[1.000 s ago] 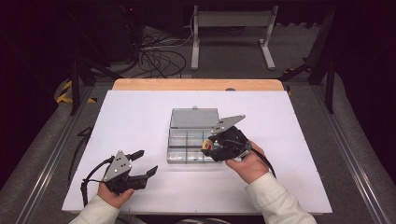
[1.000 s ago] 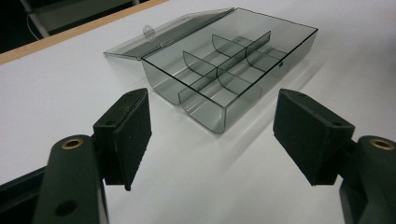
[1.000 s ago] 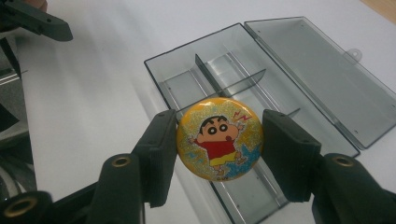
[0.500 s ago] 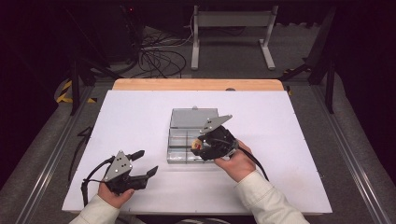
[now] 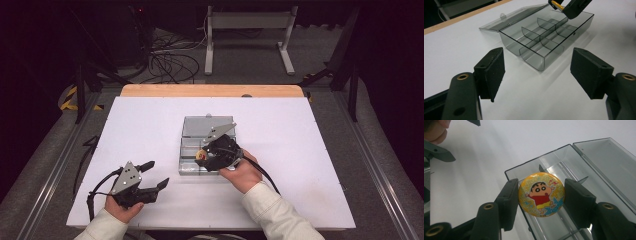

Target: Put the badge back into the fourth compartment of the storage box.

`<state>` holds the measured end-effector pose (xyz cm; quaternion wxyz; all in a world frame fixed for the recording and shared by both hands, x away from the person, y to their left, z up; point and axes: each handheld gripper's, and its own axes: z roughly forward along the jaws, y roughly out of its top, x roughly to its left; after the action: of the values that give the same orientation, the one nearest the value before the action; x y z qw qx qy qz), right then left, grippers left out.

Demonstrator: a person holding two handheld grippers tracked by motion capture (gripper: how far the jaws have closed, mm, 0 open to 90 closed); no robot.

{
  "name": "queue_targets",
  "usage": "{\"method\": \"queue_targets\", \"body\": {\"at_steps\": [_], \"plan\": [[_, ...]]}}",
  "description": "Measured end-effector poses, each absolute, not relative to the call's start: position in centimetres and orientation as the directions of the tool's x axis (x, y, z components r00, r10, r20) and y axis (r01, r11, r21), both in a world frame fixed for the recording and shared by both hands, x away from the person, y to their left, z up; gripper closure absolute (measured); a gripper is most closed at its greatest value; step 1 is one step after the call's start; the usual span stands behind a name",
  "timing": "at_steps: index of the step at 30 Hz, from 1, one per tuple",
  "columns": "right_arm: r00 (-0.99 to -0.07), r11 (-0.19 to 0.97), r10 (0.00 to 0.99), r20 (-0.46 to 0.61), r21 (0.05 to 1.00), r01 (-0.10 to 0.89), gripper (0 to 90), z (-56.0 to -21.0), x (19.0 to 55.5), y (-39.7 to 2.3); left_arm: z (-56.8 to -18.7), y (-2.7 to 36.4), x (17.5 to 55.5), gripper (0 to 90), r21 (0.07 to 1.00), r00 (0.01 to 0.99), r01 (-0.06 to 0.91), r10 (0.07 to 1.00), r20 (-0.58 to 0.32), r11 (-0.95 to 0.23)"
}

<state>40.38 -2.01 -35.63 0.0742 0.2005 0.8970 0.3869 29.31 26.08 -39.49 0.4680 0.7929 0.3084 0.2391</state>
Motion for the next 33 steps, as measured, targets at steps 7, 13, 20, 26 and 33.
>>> {"method": "queue_targets", "body": {"at_steps": [7,13,20,26,33], "plan": [[-0.911,0.618,0.410,0.034,0.724,0.305,47.0,-36.2,40.7,-1.2,-39.5,26.1,29.3,28.7,0.890,0.696,0.264,0.713,0.090,-0.371],[-0.914,0.616,0.403,0.041,0.726,0.305,47.0,-36.5,40.9,-0.5,-39.5,26.1,29.3,28.7,0.889,0.696,0.266,0.713,0.091,-0.373],[-0.915,0.616,0.400,0.050,0.725,0.309,46.8,-36.8,41.1,0.3,-39.5,26.1,29.3,28.7,0.889,0.695,0.265,0.713,0.092,-0.374],[-0.915,0.619,0.400,0.052,0.721,0.312,46.8,-37.1,41.3,0.8,-39.5,26.1,29.4,28.7,0.889,0.696,0.266,0.713,0.089,-0.372],[-0.914,0.626,0.402,0.055,0.712,0.318,46.6,-37.5,41.5,1.1,-39.5,26.1,29.4,28.7,0.889,0.696,0.267,0.713,0.088,-0.371]]}}
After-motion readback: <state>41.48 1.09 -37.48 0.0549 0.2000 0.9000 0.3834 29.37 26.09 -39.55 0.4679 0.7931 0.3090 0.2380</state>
